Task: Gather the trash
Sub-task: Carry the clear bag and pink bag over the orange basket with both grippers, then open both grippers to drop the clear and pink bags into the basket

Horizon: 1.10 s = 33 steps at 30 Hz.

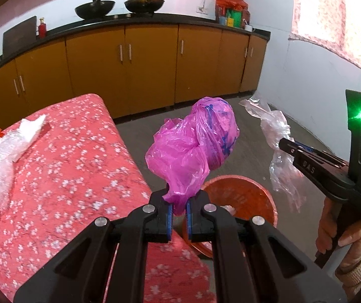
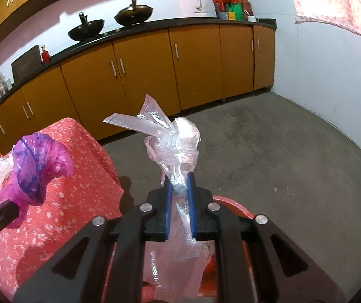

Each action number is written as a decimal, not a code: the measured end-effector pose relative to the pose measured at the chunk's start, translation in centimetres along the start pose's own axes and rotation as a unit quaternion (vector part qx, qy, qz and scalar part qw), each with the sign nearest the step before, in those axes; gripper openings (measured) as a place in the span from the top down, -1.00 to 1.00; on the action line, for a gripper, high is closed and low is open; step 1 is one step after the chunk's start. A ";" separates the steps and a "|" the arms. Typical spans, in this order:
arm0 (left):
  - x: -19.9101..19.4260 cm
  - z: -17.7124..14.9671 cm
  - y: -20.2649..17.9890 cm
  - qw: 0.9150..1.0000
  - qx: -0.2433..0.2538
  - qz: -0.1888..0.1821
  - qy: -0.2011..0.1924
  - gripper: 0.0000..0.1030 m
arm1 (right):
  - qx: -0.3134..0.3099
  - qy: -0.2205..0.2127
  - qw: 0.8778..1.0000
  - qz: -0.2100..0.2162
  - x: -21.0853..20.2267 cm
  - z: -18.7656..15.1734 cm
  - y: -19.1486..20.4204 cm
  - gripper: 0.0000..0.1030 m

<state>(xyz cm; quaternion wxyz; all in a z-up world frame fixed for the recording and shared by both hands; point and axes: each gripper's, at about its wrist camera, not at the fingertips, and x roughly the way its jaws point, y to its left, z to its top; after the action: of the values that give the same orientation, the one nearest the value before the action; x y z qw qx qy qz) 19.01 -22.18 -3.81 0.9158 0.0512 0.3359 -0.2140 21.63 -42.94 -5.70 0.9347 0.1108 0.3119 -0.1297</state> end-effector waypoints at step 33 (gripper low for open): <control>11.4 -5.2 -9.6 0.988 0.008 -0.031 0.151 0.85 | 0.078 0.133 0.988 -0.023 9.6 -7.5 -9.5 0.70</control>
<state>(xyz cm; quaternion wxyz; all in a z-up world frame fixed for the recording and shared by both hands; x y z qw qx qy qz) 19.57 -33.68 -14.61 0.8471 0.0795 0.4700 -0.2347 21.91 -51.43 -18.58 0.8702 0.1923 0.4249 -0.1588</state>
